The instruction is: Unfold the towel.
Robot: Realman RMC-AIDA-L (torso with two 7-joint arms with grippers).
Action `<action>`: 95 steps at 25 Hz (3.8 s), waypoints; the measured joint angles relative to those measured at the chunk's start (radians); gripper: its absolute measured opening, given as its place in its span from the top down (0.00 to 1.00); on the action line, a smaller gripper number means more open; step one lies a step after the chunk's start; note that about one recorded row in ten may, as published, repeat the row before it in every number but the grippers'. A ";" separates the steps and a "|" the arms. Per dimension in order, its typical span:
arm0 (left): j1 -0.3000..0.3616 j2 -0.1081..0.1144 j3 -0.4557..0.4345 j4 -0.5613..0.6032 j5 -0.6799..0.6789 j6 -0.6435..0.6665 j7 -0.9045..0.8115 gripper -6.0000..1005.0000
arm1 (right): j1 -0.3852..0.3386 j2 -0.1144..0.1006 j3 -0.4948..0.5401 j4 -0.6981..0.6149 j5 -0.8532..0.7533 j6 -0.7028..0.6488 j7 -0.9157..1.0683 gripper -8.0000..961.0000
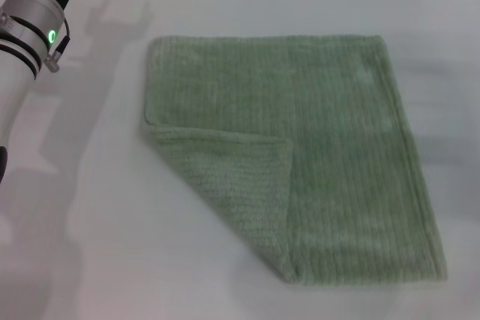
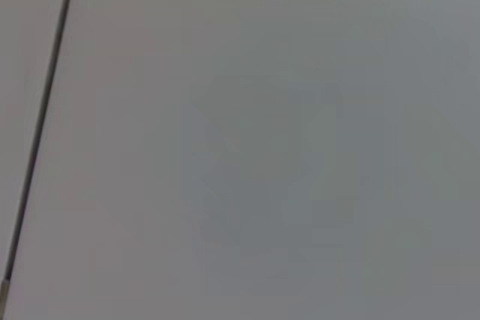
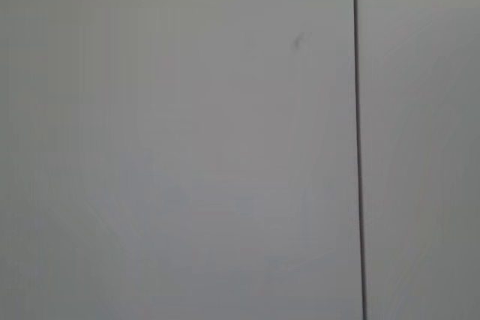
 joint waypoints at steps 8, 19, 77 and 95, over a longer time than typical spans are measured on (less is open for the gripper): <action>0.003 0.000 -0.006 -0.025 0.000 0.000 -0.003 0.16 | 0.002 0.000 -0.002 0.006 -0.005 0.000 0.001 0.31; 0.008 0.000 -0.006 -0.036 0.000 -0.005 -0.008 0.16 | 0.025 -0.002 -0.094 -0.057 -0.007 0.116 0.117 0.32; 0.005 0.002 -0.006 0.018 0.000 0.004 0.004 0.16 | 0.242 -0.129 -0.158 -0.645 -2.094 -0.061 2.233 0.99; 0.005 0.000 0.001 0.018 0.000 0.022 -0.026 0.16 | 0.353 -0.142 -0.157 -0.501 -2.210 -0.104 2.221 0.99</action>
